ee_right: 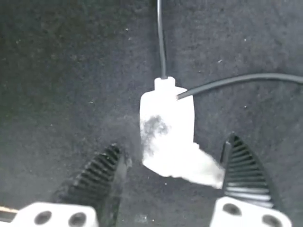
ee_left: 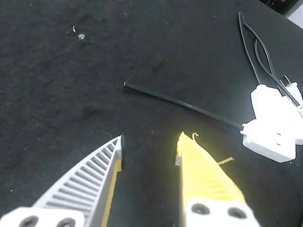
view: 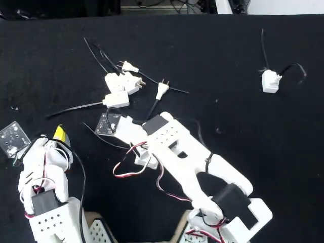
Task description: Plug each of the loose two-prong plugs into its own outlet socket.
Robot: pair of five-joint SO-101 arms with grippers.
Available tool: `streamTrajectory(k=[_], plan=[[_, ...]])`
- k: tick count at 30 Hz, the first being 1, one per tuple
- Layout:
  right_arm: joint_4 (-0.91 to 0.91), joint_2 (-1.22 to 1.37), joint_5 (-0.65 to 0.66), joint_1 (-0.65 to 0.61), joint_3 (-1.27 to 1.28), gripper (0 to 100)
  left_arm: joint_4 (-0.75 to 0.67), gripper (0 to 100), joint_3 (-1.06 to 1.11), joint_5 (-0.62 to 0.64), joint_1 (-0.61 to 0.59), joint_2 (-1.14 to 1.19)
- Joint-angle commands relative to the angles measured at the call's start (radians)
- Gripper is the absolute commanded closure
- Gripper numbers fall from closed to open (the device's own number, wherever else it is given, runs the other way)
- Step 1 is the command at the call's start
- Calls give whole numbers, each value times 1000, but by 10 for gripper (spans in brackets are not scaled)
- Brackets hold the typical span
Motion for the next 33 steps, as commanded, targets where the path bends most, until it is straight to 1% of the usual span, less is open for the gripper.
streamTrajectory(k=[1, 4, 11, 14, 19, 29, 31, 33], plan=[[-34, -48, -9, -11, -4, 709, -25, 809, -53, 12, -12, -9], [-63, -39, -9, -6, -4, 709, -25, 809, -51, 12, -12, -9], [-57, 59, 0, -5, -53, 709, -25, 809, -51, 12, -12, -9], [-57, 64, 6, 25, -91, 709, -25, 809, -51, 12, -12, -9], [-14, 73, 114, 98, -142, 709, -25, 809, -50, 12, -12, -9], [-15, 200, 198, 103, -130, 713, -25, 809, -50, 12, -10, -9], [-12, 226, 203, 103, -131, 750, -25, 809, -50, 12, -10, -9], [-11, 223, 198, 103, -133, 862, -25, 809, -50, 12, -10, -9]])
